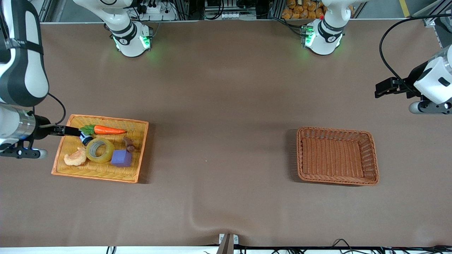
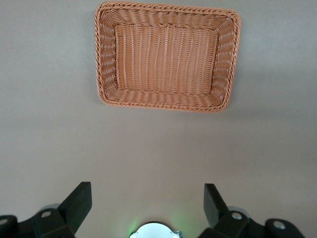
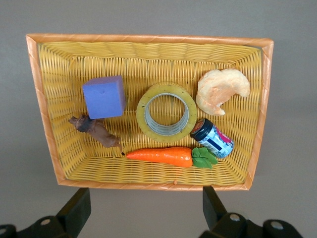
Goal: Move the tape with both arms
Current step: 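Move the right gripper over the yellow tray toward the tape roll, then lower the right gripper and grasp the yellow tape roll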
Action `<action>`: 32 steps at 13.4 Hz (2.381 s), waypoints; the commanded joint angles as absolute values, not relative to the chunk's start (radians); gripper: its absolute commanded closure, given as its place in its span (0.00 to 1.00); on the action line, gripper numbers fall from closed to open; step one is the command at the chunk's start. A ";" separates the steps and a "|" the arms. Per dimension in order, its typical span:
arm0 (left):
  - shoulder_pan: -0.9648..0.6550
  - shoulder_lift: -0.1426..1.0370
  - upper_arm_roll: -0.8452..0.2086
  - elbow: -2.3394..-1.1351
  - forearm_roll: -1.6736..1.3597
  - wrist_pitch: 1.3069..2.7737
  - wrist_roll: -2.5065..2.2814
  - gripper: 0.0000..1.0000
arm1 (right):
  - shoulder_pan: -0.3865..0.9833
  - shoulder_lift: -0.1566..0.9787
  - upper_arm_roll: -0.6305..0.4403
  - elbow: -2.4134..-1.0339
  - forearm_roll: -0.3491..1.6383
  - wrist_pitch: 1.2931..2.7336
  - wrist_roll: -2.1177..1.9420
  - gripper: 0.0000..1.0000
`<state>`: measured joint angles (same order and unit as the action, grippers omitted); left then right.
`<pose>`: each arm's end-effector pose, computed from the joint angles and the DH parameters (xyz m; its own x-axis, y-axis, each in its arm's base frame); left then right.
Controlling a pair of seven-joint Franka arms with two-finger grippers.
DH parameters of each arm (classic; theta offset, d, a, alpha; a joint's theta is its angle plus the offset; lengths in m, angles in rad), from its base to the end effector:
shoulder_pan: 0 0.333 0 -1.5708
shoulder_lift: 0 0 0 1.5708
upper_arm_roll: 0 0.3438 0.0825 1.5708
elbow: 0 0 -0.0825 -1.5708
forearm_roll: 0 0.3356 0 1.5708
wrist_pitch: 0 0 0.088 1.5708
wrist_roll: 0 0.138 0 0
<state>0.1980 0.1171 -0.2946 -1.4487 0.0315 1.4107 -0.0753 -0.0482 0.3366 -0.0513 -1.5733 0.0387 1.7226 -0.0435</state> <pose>0.5205 -0.0355 0.6014 0.9886 -0.0184 -0.1493 -0.0199 -0.9998 -0.0088 0.5940 -0.0509 0.4447 0.9809 -0.0604 -0.1848 -0.0667 -0.9974 -0.0276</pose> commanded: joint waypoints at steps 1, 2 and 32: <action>0.198 0.106 -0.296 -1.451 0.038 1.396 -0.083 0.00 | -0.075 0.359 -0.040 -1.586 0.044 1.768 -0.090 0.00; 0.198 0.106 -0.298 -1.451 0.034 1.397 -0.086 0.00 | -0.077 0.373 -0.040 -1.600 0.044 1.816 -0.100 0.00; -0.199 0.363 -0.308 -1.393 0.012 1.707 -0.543 0.00 | -0.023 0.471 -0.035 -1.977 0.046 2.375 -0.169 1.00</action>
